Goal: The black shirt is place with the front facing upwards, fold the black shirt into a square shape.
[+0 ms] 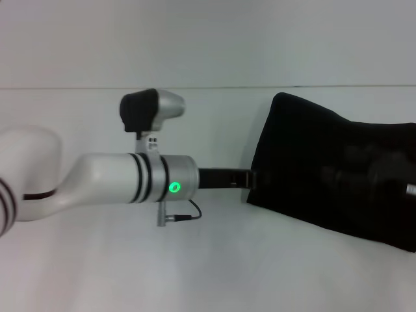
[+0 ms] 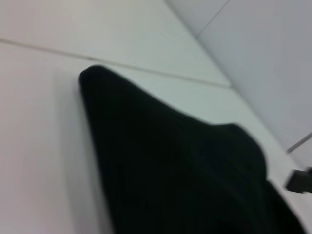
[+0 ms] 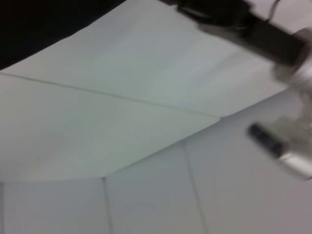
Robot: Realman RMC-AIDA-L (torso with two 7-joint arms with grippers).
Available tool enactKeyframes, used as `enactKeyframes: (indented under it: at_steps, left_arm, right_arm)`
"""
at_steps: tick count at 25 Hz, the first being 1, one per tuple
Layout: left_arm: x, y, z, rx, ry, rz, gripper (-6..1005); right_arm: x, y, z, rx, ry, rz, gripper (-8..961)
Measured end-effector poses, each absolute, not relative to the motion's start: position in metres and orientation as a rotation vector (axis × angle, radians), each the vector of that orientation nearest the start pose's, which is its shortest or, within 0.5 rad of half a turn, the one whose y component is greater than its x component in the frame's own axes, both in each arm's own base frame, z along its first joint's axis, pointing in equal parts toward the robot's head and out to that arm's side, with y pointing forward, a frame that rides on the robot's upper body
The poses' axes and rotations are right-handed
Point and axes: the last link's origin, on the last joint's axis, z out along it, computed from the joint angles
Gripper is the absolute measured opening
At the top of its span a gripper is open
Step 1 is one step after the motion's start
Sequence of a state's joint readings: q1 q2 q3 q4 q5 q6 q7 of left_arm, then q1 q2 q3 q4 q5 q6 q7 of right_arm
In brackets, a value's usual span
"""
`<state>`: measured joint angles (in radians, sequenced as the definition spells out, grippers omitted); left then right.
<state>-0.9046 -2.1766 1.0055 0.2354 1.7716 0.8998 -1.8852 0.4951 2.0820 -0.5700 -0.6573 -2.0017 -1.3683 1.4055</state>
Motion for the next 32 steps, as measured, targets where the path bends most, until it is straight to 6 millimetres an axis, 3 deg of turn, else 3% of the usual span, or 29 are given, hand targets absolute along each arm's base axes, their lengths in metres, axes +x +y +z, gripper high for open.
enactKeyframes:
  at_steps: [3, 8, 9, 10, 13, 16, 22, 24, 27, 32]
  left_arm:
    - [-0.179, 0.385, -0.113, -2.527, -1.373, -0.674, 36]
    - [-0.186, 0.371, -0.081, -2.579, -1.267, -0.858, 223]
    - [-0.186, 0.368, -0.075, -2.591, -1.235, -0.899, 258]
    - [-0.187, 0.363, -0.064, -2.603, -1.181, -0.973, 292]
    - [-0.188, 0.346, -0.038, -2.665, -0.968, -1.135, 395]
    - [-0.193, 0.322, -0.020, -2.767, -0.686, -1.177, 459]
    - [-0.206, 0.298, -0.008, -2.834, -0.490, -1.126, 586]
    - [-0.208, 0.295, -0.006, -2.832, -0.471, -1.131, 628]
    - [-0.210, 0.293, -0.005, -2.836, -0.456, -1.128, 891]
    - [-0.212, 0.292, -0.007, -2.859, -0.455, -1.097, 949]
  right_arm:
    - [0.292, 0.357, 0.029, -2.403, 0.869, 0.629, 900]
    - [0.288, 0.376, 0.055, -2.303, 1.112, 0.607, 900]
    - [0.289, 0.382, 0.070, -2.242, 1.245, 0.589, 899]
    - [0.289, 0.382, 0.070, -2.242, 1.245, 0.589, 899]
    - [0.291, 0.388, 0.091, -2.135, 1.467, 0.517, 899]
    - [0.293, 0.388, 0.106, -2.054, 1.602, 0.407, 899]
    - [0.298, 0.375, 0.132, -1.883, 1.787, 0.225, 898]
    - [0.300, 0.373, 0.133, -1.864, 1.801, 0.204, 898]
    - [0.308, 0.370, 0.134, -1.818, 1.824, 0.141, 897]
    - [0.316, 0.374, 0.121, -1.800, 1.833, 0.097, 897]
